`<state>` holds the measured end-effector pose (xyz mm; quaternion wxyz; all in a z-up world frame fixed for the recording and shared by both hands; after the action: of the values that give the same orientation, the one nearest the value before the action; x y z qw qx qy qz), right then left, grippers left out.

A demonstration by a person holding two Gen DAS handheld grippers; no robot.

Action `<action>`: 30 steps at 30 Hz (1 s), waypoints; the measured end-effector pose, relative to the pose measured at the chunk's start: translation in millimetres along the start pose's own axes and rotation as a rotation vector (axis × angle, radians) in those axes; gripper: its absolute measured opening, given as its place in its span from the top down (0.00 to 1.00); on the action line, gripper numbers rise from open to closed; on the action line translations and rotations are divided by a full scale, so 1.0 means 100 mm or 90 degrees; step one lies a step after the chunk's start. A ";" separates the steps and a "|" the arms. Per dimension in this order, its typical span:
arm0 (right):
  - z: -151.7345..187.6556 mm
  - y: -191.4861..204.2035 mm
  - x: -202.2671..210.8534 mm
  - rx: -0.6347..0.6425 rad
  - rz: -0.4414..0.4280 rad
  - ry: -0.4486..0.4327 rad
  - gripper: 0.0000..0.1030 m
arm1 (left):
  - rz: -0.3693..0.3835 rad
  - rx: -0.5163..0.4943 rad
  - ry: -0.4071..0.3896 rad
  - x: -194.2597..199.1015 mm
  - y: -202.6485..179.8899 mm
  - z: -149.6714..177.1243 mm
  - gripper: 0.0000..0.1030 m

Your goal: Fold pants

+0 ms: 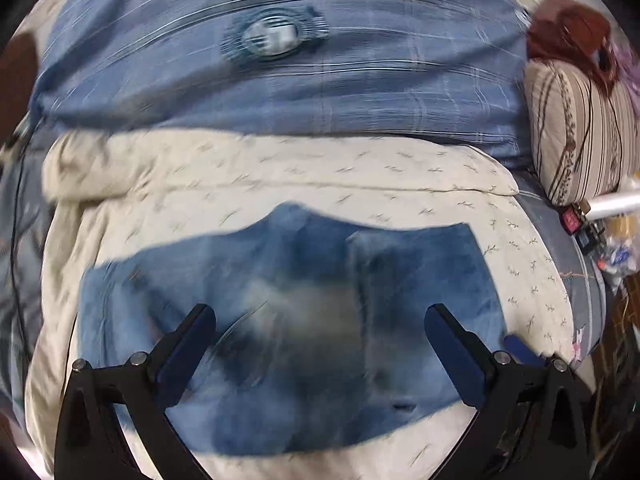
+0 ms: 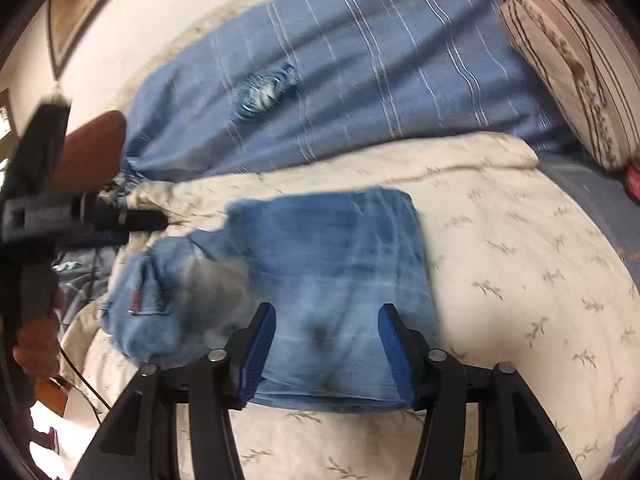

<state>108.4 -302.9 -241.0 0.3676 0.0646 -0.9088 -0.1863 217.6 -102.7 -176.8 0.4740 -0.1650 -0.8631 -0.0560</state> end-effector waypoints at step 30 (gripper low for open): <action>-0.02 0.06 -0.19 -0.021 -0.013 0.032 0.56 | -0.020 0.005 -0.012 -0.03 0.19 0.26 0.00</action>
<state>123.5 -293.0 -250.1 0.3897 0.0728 -0.8953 -0.2030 205.2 -79.0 -194.6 0.4657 -0.1501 -0.8702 -0.0586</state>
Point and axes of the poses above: each gripper's, at about its wrist camera, not at the fingertips, and x roughly against the way its jaws point, y to its left, z to its underside, the point moved 6 cm from there along -x, roughly the way its jaws point, and after that the axes turned 5 degrees about -x, right-handed, at the moved point
